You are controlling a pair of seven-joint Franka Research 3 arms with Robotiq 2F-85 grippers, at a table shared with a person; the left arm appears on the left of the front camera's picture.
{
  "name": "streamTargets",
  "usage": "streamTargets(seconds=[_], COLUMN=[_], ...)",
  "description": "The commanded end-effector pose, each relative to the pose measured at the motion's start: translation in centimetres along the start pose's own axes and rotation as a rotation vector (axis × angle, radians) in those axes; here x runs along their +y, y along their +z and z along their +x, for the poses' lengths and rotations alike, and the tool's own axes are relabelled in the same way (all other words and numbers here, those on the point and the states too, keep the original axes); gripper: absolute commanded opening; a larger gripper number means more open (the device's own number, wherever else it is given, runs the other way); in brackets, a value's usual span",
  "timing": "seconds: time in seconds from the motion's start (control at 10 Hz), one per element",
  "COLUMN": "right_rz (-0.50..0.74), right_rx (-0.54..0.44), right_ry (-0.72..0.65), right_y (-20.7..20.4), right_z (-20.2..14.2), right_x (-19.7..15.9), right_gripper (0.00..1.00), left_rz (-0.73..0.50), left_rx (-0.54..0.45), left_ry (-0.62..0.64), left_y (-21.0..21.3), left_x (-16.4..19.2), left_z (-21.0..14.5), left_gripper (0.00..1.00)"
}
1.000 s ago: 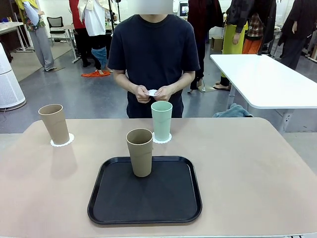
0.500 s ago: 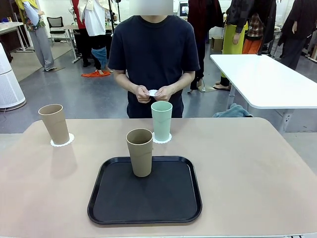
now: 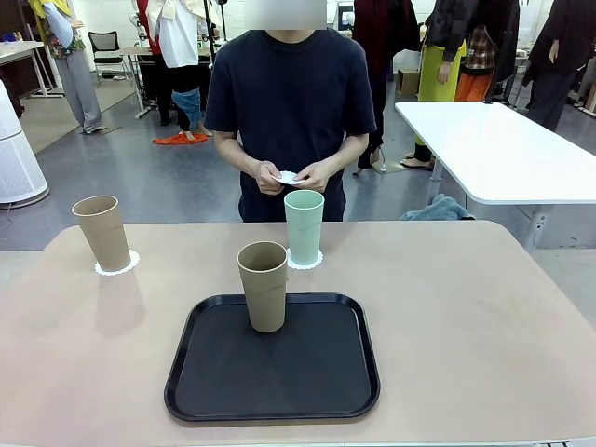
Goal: Place coasters on the table and set cups on them.
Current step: Take one Reusable plastic cup from the Flat Tray and place it on a coaster set by the human.
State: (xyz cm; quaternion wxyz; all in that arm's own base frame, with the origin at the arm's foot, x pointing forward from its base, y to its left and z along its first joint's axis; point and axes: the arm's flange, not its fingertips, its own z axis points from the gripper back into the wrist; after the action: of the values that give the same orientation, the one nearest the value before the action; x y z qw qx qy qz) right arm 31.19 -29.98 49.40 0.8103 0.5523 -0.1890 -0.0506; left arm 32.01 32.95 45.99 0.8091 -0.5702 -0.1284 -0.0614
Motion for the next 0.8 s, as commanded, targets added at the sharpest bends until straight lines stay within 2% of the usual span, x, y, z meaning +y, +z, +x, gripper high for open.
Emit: streamTargets(seconds=[0.0, 0.7], right_rz=[0.009, 0.009], right_rx=[-0.004, -0.004], right_ry=[0.002, 0.002], right_y=[0.00, 0.00], right_z=[-0.08, -0.08], right_x=[-0.04, -0.04], right_gripper=[1.00, 1.00], left_rz=[0.012, -0.006], left_rx=[-0.028, -0.016], left_ry=[-0.053, -0.027], left_y=[-1.15, -0.76], left_x=[-0.55, -0.06], left_z=[-0.91, -0.84], left_gripper=[1.00, 1.00])
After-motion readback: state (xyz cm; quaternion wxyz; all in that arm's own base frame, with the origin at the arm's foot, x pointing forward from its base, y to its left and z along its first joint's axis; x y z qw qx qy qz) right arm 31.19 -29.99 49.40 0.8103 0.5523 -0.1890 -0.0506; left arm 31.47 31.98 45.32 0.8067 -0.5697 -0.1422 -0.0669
